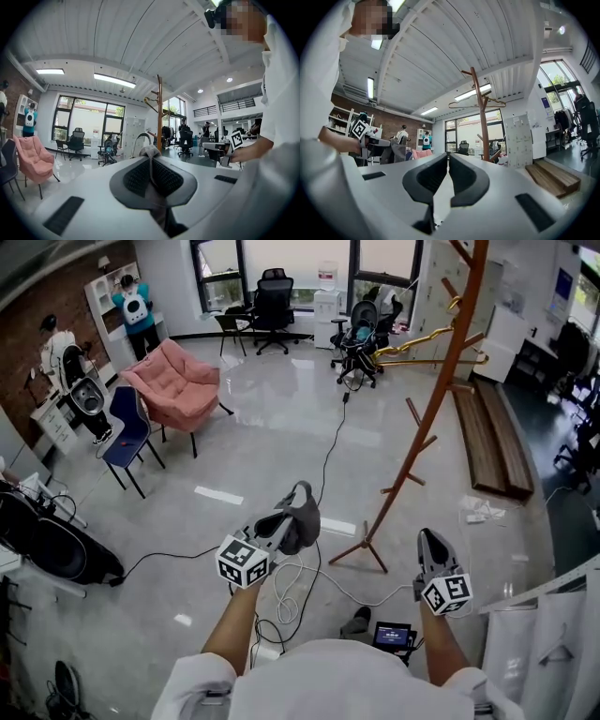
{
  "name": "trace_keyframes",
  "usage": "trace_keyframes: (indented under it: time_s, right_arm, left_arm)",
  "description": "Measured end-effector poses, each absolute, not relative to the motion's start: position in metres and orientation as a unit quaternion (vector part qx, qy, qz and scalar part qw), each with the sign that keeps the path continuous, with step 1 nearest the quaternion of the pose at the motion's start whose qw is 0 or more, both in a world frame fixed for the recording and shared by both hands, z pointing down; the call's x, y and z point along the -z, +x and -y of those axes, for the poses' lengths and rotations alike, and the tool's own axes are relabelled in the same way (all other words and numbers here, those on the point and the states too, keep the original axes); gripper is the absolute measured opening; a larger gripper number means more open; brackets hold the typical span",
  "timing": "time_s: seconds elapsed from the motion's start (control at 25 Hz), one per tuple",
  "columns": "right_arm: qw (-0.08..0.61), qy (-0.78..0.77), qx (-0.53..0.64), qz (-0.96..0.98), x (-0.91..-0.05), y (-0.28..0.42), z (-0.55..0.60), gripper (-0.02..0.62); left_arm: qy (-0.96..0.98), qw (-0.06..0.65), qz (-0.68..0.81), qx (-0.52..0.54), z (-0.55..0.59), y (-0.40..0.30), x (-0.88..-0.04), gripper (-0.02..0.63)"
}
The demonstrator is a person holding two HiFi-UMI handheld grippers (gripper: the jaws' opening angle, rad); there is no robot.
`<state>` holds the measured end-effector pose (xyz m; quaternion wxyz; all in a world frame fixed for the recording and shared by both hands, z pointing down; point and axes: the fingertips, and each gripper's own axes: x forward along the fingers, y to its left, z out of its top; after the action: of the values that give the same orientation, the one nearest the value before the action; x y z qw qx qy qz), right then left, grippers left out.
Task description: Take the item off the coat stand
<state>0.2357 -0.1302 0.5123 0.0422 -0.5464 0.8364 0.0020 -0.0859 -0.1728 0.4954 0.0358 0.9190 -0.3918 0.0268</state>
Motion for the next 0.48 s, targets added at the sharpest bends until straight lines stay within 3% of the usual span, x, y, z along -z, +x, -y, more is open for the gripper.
trace_keyframes:
  time_s: [0.48]
  right_arm:
    - [0.036,-0.534,-0.009,-0.845,-0.497,0.233,0.071,0.026]
  left_arm:
    - [0.915,0.053,0.398,-0.025,0.112,-0.084,-0.498,0.025]
